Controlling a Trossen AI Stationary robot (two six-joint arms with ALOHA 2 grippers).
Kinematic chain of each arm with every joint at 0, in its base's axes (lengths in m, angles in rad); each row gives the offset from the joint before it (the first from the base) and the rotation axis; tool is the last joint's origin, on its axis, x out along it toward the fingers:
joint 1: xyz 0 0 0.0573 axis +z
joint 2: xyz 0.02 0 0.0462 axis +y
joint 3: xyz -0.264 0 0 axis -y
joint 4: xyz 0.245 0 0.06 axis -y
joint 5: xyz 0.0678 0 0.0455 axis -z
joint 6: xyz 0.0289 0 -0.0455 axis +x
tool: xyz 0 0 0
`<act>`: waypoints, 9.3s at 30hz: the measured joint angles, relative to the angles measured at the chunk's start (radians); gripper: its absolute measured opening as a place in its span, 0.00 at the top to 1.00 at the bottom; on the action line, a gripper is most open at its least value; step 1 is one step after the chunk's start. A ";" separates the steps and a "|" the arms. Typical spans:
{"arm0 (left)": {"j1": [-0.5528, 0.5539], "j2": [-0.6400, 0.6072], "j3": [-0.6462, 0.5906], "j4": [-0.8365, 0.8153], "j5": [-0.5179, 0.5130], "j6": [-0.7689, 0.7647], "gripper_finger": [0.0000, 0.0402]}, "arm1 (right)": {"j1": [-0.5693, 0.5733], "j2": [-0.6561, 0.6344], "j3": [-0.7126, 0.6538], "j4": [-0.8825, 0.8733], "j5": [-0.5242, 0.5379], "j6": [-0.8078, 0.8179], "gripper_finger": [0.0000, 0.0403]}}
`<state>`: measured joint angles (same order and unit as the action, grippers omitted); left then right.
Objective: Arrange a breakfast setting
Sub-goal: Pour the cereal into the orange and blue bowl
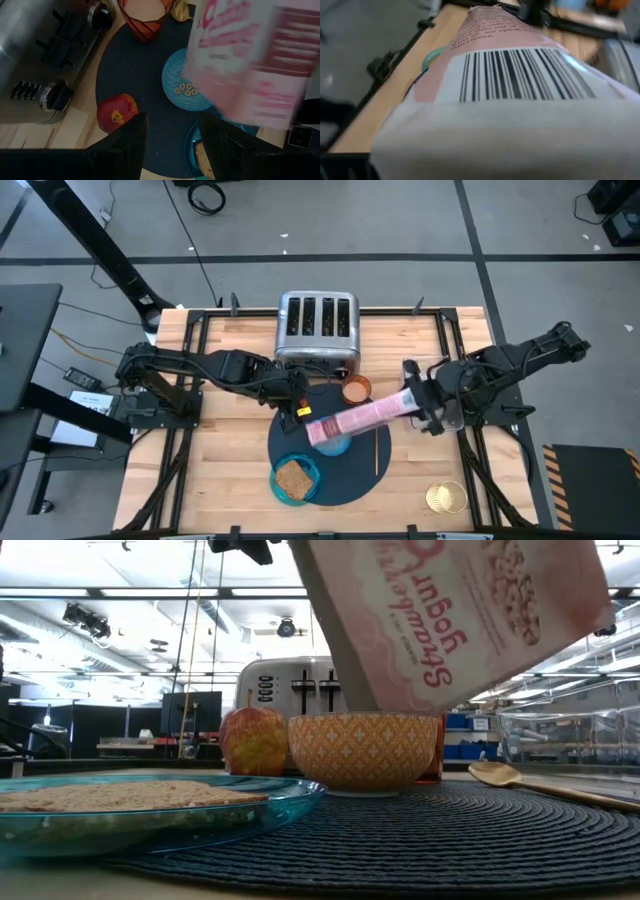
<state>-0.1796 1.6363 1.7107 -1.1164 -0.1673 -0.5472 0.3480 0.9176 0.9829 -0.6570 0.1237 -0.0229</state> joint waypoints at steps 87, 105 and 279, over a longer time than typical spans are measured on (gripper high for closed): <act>0.003 -0.004 0.000 -0.003 0.008 -0.027 0.54 | -0.011 0.064 0.104 -0.067 -0.027 0.029 0.56; 0.003 -0.004 0.000 -0.003 0.008 -0.027 0.54 | -0.010 0.062 0.104 -0.067 -0.018 0.035 0.56; 0.174 0.024 0.000 1.517 0.013 0.424 0.97 | -0.217 -0.086 -0.313 1.659 0.060 -0.033 0.53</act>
<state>-0.0053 1.6608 1.7103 0.4004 -0.1545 -0.1232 0.1305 0.8318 0.6697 1.0017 0.1837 -0.0559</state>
